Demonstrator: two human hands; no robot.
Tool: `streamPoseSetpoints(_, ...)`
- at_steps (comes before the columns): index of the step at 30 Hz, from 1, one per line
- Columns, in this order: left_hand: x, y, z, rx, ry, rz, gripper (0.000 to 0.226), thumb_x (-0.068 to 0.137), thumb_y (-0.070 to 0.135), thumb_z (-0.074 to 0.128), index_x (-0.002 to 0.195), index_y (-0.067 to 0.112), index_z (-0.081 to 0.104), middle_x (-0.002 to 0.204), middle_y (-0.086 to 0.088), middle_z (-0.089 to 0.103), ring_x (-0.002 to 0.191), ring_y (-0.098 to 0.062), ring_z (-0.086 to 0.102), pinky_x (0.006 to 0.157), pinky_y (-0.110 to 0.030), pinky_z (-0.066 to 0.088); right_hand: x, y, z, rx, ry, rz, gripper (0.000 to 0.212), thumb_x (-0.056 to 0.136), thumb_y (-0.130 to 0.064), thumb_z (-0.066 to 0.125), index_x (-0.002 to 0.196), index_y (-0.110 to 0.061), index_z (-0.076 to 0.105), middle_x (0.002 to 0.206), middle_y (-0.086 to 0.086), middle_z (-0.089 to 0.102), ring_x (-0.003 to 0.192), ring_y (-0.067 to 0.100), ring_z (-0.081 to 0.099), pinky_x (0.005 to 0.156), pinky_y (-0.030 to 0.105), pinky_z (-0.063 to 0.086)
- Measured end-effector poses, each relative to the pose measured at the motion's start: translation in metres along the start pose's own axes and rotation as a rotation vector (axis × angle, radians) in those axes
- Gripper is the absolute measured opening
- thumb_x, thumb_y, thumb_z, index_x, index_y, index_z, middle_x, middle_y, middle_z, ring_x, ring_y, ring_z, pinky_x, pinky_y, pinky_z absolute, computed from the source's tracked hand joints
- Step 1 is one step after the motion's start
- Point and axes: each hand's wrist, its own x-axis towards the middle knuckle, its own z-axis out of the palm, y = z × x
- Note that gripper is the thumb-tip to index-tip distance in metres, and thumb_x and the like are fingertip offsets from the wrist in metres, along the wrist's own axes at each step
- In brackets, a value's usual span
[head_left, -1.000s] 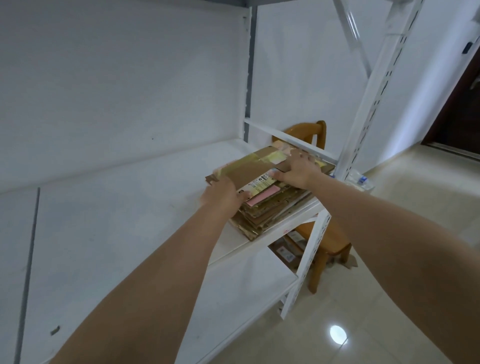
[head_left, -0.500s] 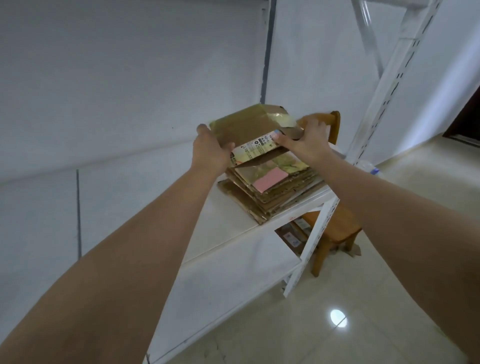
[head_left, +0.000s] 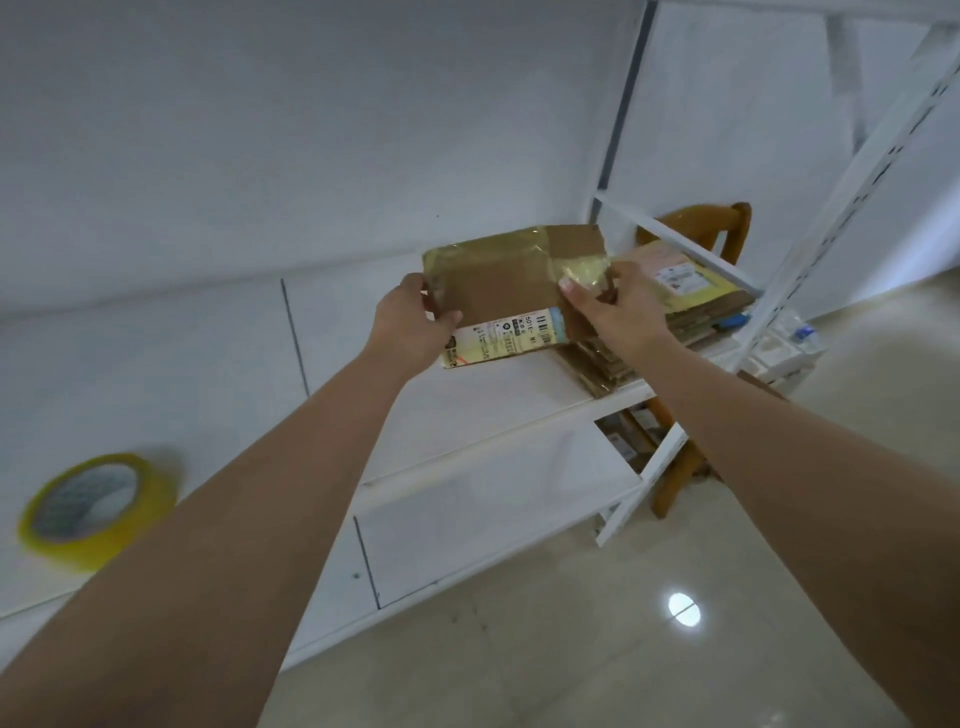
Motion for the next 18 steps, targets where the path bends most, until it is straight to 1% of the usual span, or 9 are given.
streamPoseSetpoints(2, -0.018, -0.021, -0.028, -0.008, 0.002, 0.005, 0.043, 0.090, 0.019, 0.066, 0.128, 0.006, 0.050, 0.109, -0.004, 0.062, 0.099, -0.029, 0.064, 0.085, -0.044, 0.055, -0.025, -0.019, 0.020, 0.026, -0.014, 0.000, 0.071, 0.077, -0.067, 0.064, 0.123, -0.015, 0.050, 0.111, -0.003, 0.055, 0.101, 0.016, 0.053, 0.086, 0.032, 0.044)
streamPoseSetpoints(3, -0.028, -0.035, -0.043, -0.011, 0.005, 0.003, 0.042, 0.090, 0.019, 0.065, 0.128, 0.007, 0.050, 0.105, -0.003, 0.061, 0.096, -0.029, 0.065, 0.083, -0.043, 0.055, -0.038, -0.030, 0.032, 0.033, -0.031, -0.001, 0.069, 0.077, -0.067, 0.065, 0.120, -0.013, 0.052, 0.112, -0.001, 0.059, 0.101, 0.017, 0.057, 0.087, 0.033, 0.047)
streamPoseSetpoints(6, -0.058, -0.084, -0.099, -0.003, 0.030, -0.006, 0.039, 0.090, 0.019, 0.066, 0.125, 0.010, 0.051, 0.097, 0.000, 0.061, 0.089, -0.026, 0.064, 0.075, -0.036, 0.053, -0.080, -0.068, 0.081, 0.052, -0.064, -0.018, 0.056, 0.078, -0.062, 0.067, 0.108, -0.015, 0.058, 0.103, 0.000, 0.066, 0.089, 0.013, 0.063, 0.078, 0.029, 0.051)
streamPoseSetpoints(8, -0.079, -0.118, -0.143, 0.049, 0.079, -0.022, 0.037, 0.090, 0.019, 0.066, 0.123, 0.012, 0.051, 0.093, 0.002, 0.060, 0.087, -0.020, 0.060, 0.072, -0.028, 0.046, -0.109, -0.100, 0.122, 0.072, -0.109, -0.021, 0.060, 0.080, -0.060, 0.067, 0.116, -0.014, 0.054, 0.102, -0.002, 0.062, 0.091, 0.015, 0.060, 0.079, 0.029, 0.049)
streamPoseSetpoints(9, -0.088, -0.133, -0.165, 0.072, 0.102, -0.035, 0.036, 0.090, 0.019, 0.065, 0.122, 0.013, 0.051, 0.092, 0.003, 0.060, 0.087, -0.018, 0.059, 0.072, -0.027, 0.044, -0.124, -0.117, 0.143, 0.087, -0.134, -0.021, 0.063, 0.081, -0.059, 0.067, 0.121, -0.012, 0.052, 0.103, -0.003, 0.059, 0.093, 0.015, 0.058, 0.080, 0.029, 0.046)
streamPoseSetpoints(12, -0.106, -0.168, -0.222, 0.113, 0.150, -0.072, 0.037, 0.091, 0.019, 0.065, 0.123, 0.012, 0.049, 0.095, 0.001, 0.060, 0.088, -0.020, 0.059, 0.075, -0.029, 0.047, -0.155, -0.164, 0.190, 0.155, -0.203, -0.052, 0.064, 0.085, -0.056, 0.065, 0.125, -0.008, 0.049, 0.108, -0.001, 0.058, 0.096, 0.015, 0.057, 0.079, 0.026, 0.045)
streamPoseSetpoints(14, -0.113, -0.189, -0.249, 0.124, 0.165, -0.098, 0.038, 0.091, 0.019, 0.064, 0.125, 0.012, 0.048, 0.096, 0.002, 0.060, 0.087, -0.019, 0.059, 0.071, -0.026, 0.044, -0.165, -0.190, 0.216, 0.195, -0.233, -0.060, 0.057, 0.089, -0.054, 0.060, 0.120, -0.007, 0.052, 0.105, -0.001, 0.063, 0.093, 0.013, 0.061, 0.073, 0.017, 0.046)
streamPoseSetpoints(16, -0.117, -0.209, -0.269, 0.111, 0.176, -0.115, 0.038, 0.091, 0.020, 0.065, 0.124, 0.012, 0.048, 0.096, 0.003, 0.060, 0.084, -0.017, 0.058, 0.069, -0.022, 0.041, -0.170, -0.213, 0.237, 0.261, -0.242, -0.051, 0.047, 0.092, -0.055, 0.054, 0.112, -0.013, 0.050, 0.092, -0.010, 0.062, 0.083, 0.002, 0.059, 0.061, 0.006, 0.040)
streamPoseSetpoints(18, -0.118, -0.228, -0.284, 0.088, 0.196, -0.122, 0.037, 0.090, 0.019, 0.066, 0.122, 0.012, 0.049, 0.094, 0.003, 0.061, 0.080, -0.015, 0.058, 0.062, -0.017, 0.041, -0.173, -0.233, 0.254, 0.309, -0.266, -0.061, 0.046, 0.094, -0.058, 0.048, 0.118, -0.019, 0.046, 0.089, -0.014, 0.058, 0.081, -0.006, 0.056, 0.058, 0.005, 0.038)
